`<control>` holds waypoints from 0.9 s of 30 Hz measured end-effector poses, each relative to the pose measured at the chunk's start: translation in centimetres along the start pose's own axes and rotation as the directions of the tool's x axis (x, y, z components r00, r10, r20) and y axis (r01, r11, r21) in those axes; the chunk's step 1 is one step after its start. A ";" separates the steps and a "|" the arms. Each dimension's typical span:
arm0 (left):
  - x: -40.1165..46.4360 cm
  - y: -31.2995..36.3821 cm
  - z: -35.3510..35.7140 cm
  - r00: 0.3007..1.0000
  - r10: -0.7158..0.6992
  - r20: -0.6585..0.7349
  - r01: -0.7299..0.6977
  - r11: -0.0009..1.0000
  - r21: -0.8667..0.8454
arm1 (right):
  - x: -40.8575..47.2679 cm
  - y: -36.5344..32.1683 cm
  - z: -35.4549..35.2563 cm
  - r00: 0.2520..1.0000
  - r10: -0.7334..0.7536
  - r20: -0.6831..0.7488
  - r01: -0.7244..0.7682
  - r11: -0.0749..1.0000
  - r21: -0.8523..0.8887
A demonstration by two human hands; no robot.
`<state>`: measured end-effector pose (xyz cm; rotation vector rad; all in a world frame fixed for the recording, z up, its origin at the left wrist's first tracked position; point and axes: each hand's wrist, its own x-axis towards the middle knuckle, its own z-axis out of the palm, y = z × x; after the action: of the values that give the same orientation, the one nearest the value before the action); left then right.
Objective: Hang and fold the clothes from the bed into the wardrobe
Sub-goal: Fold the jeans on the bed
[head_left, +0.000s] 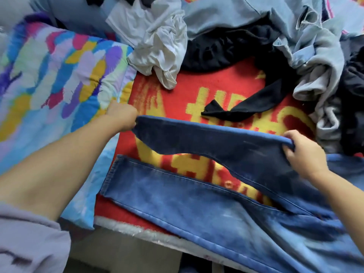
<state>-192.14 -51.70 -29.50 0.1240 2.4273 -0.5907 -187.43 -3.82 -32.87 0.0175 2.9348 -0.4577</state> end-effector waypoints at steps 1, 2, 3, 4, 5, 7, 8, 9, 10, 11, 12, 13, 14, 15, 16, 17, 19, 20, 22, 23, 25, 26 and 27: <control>-0.9 -0.8 0.5 0.990 -0.037 -0.134 0.030 0.998 -0.053 | -0.4 0.0 -0.7 0.997 -0.057 0.045 0.058 0.998 -0.021; -1.9 -1.4 1.1 0.953 -0.070 -0.295 0.033 0.991 -0.127 | -0.9 -0.2 -1.2 0.989 -0.119 0.086 0.124 0.991 -0.044; -3.0 -1.7 1.8 0.900 -0.105 -0.424 0.014 0.977 -0.211 | -1.6 -0.4 -1.5 0.975 -0.185 0.125 0.193 0.979 -0.060; -4.4 -1.7 2.7 0.857 -0.129 -0.499 -0.013 0.962 -0.272 | -2.5 -0.6 -1.7 0.953 -0.250 0.170 0.264 0.962 -0.067; -5.6 -1.5 3.8 0.842 -0.133 -0.523 -0.034 0.954 -0.298 | -3.6 -0.8 -1.6 0.926 -0.299 0.229 0.323 0.944 -0.073; -7.8 -0.5 6.6 0.858 -0.093 -0.505 -0.057 0.960 -0.273 | -6.2 -0.9 -0.9 0.847 -0.338 0.411 0.425 0.894 -0.141; -8.7 0.2 8.1 0.866 -0.069 -0.495 -0.069 0.964 -0.255 | -7.5 -0.8 -0.3 0.790 -0.347 0.506 0.492 0.851 -0.183; -9.7 0.9 9.7 0.870 -0.046 -0.492 -0.086 0.966 -0.244 | -8.8 -0.7 0.4 0.725 -0.351 0.592 0.555 0.807 -0.201; -10.6 1.5 11.4 0.871 -0.023 -0.490 -0.106 0.967 -0.234 | -10.1 -0.8 1.2 0.661 -0.351 0.664 0.607 0.770 -0.197; -11.4 2.2 13.3 0.873 -0.006 -0.487 -0.121 0.966 -0.228 | -11.4 -0.9 2.2 0.601 -0.350 0.719 0.643 0.745 -0.174; -12.2 3.0 15.5 0.882 -0.005 -0.472 -0.118 0.966 -0.231 | -12.8 -1.0 3.2 0.544 -0.349 0.763 0.667 0.732 -0.140; -12.9 3.7 17.4 0.899 -0.031 -0.437 -0.084 0.967 -0.241 | -14.1 -1.2 4.3 0.491 -0.353 0.797 0.685 0.722 -0.102; -13.5 4.5 19.2 0.921 -0.082 -0.380 -0.018 0.968 -0.251 | -15.3 -1.3 5.5 0.449 -0.363 0.816 0.699 0.712 -0.067; -14.0 5.2 20.6 0.946 -0.137 -0.293 0.065 0.968 -0.244 | -16.4 -1.4 6.7 0.424 -0.374 0.825 0.707 0.706 -0.043; -14.5 5.9 21.7 0.965 -0.184 -0.189 0.141 0.966 -0.216 | -17.3 -1.7 7.9 0.406 -0.381 0.831 0.711 0.703 -0.026; -14.9 6.7 22.3 0.973 -0.215 -0.078 0.198 0.962 -0.186 | -17.9 -2.0 9.1 0.390 -0.376 0.841 0.713 0.701 -0.017; -15.3 8.6 22.0 0.965 -0.237 0.111 0.248 0.964 -0.099 | -18.8 -2.4 10.8 0.356 -0.326 0.876 0.685 0.729 -0.007; -15.4 9.9 21.4 0.967 -0.218 0.131 0.230 0.969 -0.085 | -19.1 -2.5 11.3 0.335 -0.294 0.895 0.655 0.755 0.003; -15.1 13.8 19.0 0.991 -0.134 0.028 0.136 0.983 -0.125 | -19.1 -1.9 11.2 0.330 -0.253 0.910 0.580 0.815 0.017; -14.9 16.3 17.2 0.996 -0.070 -0.049 0.061 0.985 -0.159 | -19.0 -1.3 10.6 0.364 -0.260 0.895 0.536 0.844 0.027; -14.8 21.7 12.9 0.971 0.096 -0.220 -0.142 0.969 -0.201 | -18.5 1.0 8.5 0.480 -0.299 0.825 0.472 0.880 0.044; -15.0 24.6 10.6 0.927 0.190 -0.325 -0.258 0.949 -0.181 | -18.1 2.8 7.1 0.551 -0.317 0.772 0.462 0.886 0.033; -15.4 27.8 8.3 0.862 0.277 -0.424 -0.371 0.915 -0.157 | -17.7 5.1 5.5 0.618 -0.322 0.718 0.459 0.889 0.003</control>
<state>-168.87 -29.67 -36.73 0.5968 2.7529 -0.1256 -168.88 -0.38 -36.59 -0.6910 2.1680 -0.1739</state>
